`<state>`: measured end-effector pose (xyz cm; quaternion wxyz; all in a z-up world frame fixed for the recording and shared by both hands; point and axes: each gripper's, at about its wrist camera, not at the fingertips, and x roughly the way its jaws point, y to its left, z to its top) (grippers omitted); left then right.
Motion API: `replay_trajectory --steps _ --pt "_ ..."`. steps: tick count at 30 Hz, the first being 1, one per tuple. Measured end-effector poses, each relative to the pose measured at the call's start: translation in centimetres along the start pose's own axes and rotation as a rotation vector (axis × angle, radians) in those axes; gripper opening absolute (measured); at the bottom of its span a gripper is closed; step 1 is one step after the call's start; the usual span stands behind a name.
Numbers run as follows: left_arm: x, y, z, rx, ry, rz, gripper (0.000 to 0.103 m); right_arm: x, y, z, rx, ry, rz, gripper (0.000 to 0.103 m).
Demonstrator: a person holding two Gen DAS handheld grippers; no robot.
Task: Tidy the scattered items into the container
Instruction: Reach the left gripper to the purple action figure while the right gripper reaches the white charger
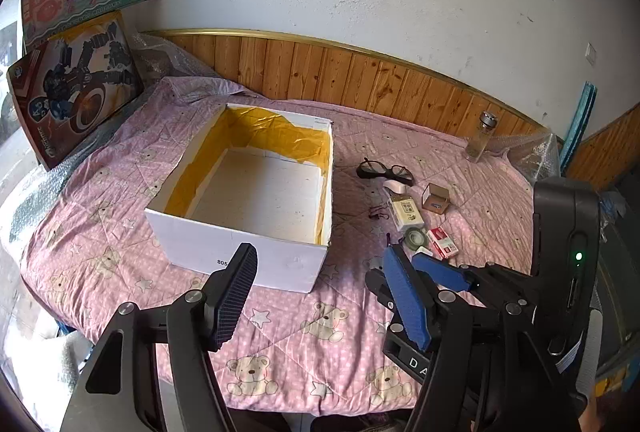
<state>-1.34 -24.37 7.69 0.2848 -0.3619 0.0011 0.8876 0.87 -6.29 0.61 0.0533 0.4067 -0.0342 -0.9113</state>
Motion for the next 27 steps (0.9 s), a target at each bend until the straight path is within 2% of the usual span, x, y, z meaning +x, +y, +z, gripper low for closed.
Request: replay_trajectory --steps 4,13,16,19,23,27 --pt "1.4 -0.9 0.2 0.004 0.021 -0.024 0.067 0.8 -1.5 0.1 0.028 0.012 0.001 0.049" --pt "4.1 -3.3 1.0 0.054 0.061 -0.03 0.068 2.2 -4.5 0.6 0.081 0.026 0.013 0.049" --pt "5.5 -4.2 1.1 0.073 0.081 -0.038 0.07 2.5 -7.4 -0.5 0.145 0.034 0.006 0.049" --pt "7.6 -5.3 0.5 0.097 0.117 -0.054 0.07 3.7 -11.9 -2.9 0.27 0.07 -0.013 0.049" --pt "11.6 -7.0 -1.0 0.114 0.192 -0.092 0.07 5.1 -16.6 -5.7 0.381 0.116 -0.059 0.049" --pt "15.7 -8.6 -2.3 0.123 0.266 -0.131 0.07 6.0 -19.4 -7.0 0.443 0.136 -0.082 0.049"
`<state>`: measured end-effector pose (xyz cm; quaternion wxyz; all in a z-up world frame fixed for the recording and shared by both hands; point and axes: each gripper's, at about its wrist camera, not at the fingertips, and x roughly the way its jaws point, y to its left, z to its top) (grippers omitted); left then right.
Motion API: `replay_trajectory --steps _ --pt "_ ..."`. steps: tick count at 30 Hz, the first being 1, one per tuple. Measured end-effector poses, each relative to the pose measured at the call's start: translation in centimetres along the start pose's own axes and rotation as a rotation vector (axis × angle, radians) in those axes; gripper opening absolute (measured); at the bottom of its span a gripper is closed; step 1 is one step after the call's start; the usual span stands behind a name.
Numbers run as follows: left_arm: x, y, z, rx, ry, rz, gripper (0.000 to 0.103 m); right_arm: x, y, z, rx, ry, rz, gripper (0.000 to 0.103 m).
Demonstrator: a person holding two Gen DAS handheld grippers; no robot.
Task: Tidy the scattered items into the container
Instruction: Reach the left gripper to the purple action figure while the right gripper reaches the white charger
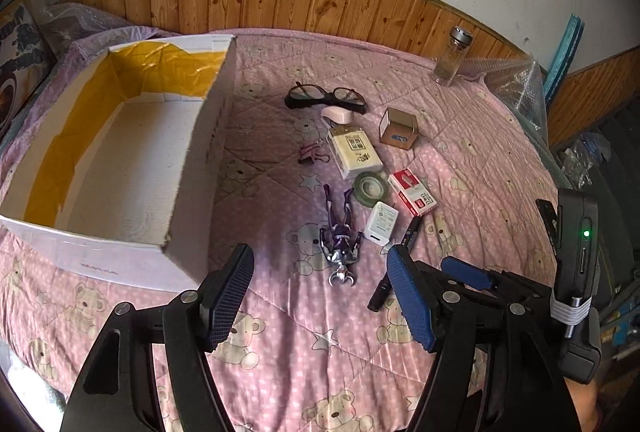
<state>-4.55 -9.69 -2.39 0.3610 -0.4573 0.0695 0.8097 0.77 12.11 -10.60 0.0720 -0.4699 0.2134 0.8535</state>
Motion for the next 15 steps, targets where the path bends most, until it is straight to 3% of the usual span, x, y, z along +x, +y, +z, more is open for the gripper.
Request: replay_trajectory --steps 7,11,13,15 --pt "7.4 -0.8 0.3 0.035 0.1 -0.025 0.07 1.6 -2.1 1.4 0.027 -0.005 -0.01 0.049" --pt "10.7 -0.3 0.1 0.02 0.139 -0.039 0.068 1.9 -0.8 3.4 -0.116 -0.015 0.052 0.049" --pt "12.4 0.2 -0.1 0.011 0.174 -0.036 0.068 2.2 -0.2 4.6 -0.18 -0.015 0.025 0.049" --pt "13.2 0.3 -0.4 0.014 0.165 -0.045 0.068 3.4 -0.2 5.6 -0.191 0.048 0.079 0.049"
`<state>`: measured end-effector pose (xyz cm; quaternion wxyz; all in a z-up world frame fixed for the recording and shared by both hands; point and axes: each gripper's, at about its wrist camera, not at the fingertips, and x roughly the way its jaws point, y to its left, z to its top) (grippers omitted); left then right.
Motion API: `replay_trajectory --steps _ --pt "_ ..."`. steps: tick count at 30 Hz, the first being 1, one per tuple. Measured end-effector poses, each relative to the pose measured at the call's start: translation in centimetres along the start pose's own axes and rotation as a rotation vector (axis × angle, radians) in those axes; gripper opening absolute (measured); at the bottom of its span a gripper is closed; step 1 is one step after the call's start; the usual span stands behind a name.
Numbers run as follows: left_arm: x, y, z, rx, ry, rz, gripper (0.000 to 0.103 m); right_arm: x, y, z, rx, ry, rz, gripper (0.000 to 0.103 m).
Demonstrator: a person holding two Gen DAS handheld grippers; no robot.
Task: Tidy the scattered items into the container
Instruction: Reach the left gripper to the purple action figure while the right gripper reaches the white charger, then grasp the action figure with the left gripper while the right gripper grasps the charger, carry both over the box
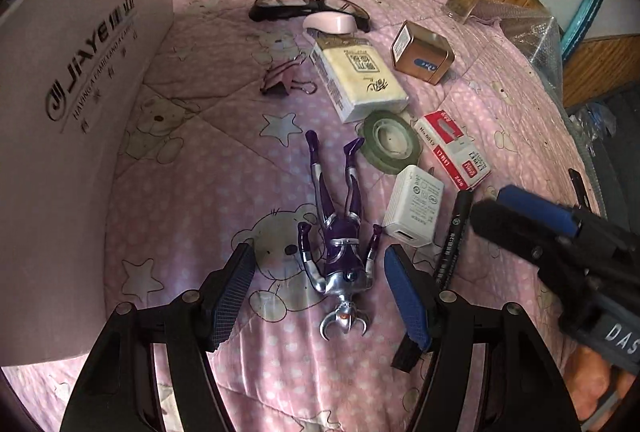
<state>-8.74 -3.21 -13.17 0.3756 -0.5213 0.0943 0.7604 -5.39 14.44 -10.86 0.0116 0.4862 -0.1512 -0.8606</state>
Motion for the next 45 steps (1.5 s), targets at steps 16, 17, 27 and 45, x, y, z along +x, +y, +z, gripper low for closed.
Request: replay_trajectory --steps 16,17,27,45 --pt "0.3 0.2 0.0 0.057 -0.051 0.099 0.06 5.5 0.4 2.0 0.14 0.173 -0.085 0.047" --pt "0.7 -0.5 -0.1 0.107 -0.051 0.142 0.055 5.5 0.3 2.3 0.132 0.177 -0.096 0.04" --pt "-2.3 0.2 1.2 0.073 -0.001 0.109 0.046 3.3 -1.9 2.5 0.228 0.206 0.009 0.033" --pt "-13.2 2.1 7.4 -0.032 -0.093 0.003 0.046 -3.2 4.9 8.1 0.086 0.175 -0.01 0.033"
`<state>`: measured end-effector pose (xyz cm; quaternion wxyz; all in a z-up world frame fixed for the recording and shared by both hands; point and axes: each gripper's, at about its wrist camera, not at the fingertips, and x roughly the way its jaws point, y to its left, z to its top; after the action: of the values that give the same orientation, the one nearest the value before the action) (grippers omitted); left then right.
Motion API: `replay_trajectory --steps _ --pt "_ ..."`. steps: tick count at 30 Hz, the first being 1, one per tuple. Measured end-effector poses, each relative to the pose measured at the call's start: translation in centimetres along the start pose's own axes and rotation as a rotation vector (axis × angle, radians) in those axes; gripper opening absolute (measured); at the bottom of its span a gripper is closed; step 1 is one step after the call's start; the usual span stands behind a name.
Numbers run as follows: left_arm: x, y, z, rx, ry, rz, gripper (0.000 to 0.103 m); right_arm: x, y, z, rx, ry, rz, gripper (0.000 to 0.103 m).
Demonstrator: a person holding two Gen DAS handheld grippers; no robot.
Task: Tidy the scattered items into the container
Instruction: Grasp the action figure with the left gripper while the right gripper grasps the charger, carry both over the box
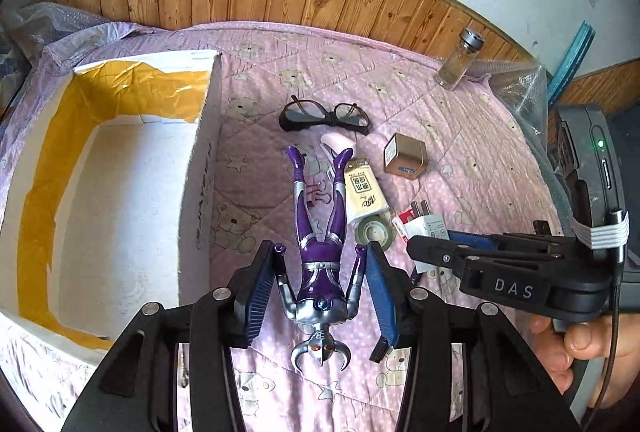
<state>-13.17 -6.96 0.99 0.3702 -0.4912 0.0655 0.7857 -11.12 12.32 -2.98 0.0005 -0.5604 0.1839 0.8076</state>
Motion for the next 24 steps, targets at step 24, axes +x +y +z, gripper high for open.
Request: replay_trajectory --steps 24 --pt "-5.0 8.4 2.4 -0.267 -0.086 0.006 0.046 -2.2 12.8 7.1 -0.282 0.011 0.113 0.033"
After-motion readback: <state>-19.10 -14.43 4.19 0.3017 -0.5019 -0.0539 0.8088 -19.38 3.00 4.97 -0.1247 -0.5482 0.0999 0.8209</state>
